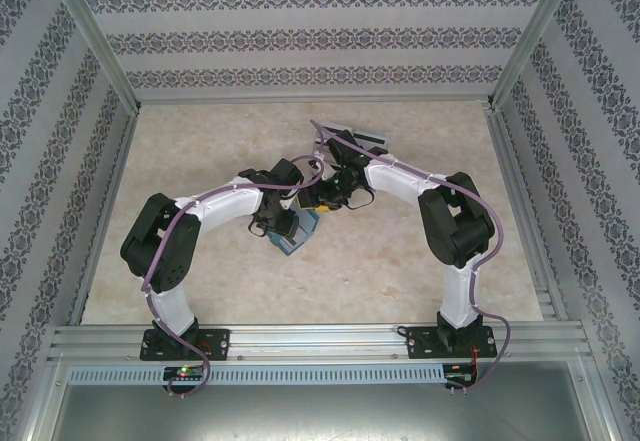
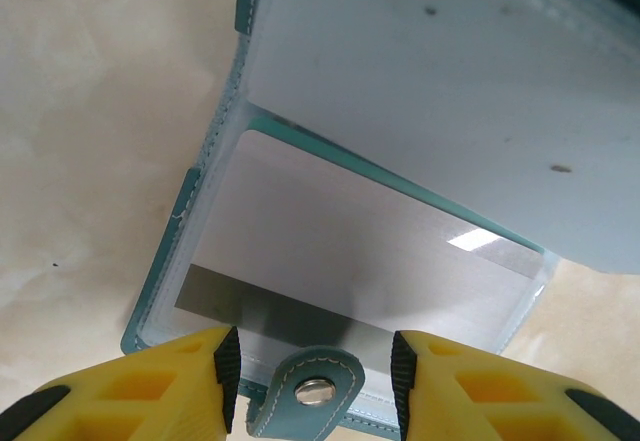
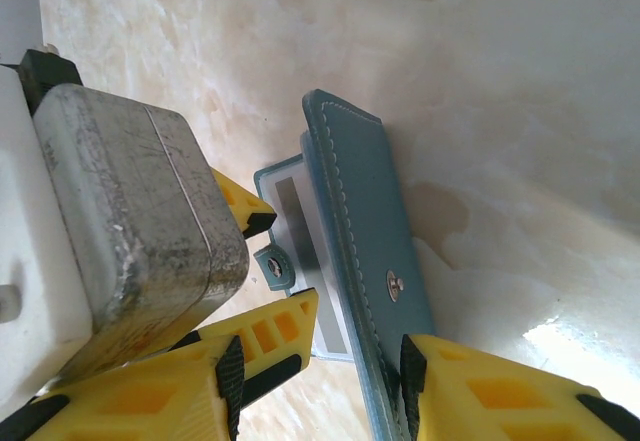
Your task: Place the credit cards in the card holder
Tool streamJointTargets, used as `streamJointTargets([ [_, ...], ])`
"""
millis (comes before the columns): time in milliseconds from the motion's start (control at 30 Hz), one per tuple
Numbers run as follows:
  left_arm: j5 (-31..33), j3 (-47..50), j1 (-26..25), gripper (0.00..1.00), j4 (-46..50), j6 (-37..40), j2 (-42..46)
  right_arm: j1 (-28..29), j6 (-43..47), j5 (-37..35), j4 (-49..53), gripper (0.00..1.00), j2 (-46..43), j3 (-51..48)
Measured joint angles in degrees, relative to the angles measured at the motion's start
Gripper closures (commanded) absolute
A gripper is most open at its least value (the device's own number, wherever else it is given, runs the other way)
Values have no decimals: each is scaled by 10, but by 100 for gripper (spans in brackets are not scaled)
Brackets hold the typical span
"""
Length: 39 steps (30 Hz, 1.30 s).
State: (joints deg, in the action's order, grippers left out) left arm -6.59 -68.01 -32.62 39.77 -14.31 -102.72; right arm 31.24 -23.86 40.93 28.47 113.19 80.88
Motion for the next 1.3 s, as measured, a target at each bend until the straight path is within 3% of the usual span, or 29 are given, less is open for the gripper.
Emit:
streamJointTargets([
  [400, -2, 3, 0, 71, 0, 1, 0, 0, 0, 0, 0, 52, 0, 0],
  [833, -1, 8, 0, 98, -2, 6, 5, 0, 2, 1, 1, 52, 0, 0],
  [1033, 9, 79, -3, 100, -47, 6, 82, 0, 0, 9, -6, 52, 0, 0],
  [1300, -8, 238, -3, 100, -203, 9, 220, 0, -16, 31, -37, 52, 0, -4],
])
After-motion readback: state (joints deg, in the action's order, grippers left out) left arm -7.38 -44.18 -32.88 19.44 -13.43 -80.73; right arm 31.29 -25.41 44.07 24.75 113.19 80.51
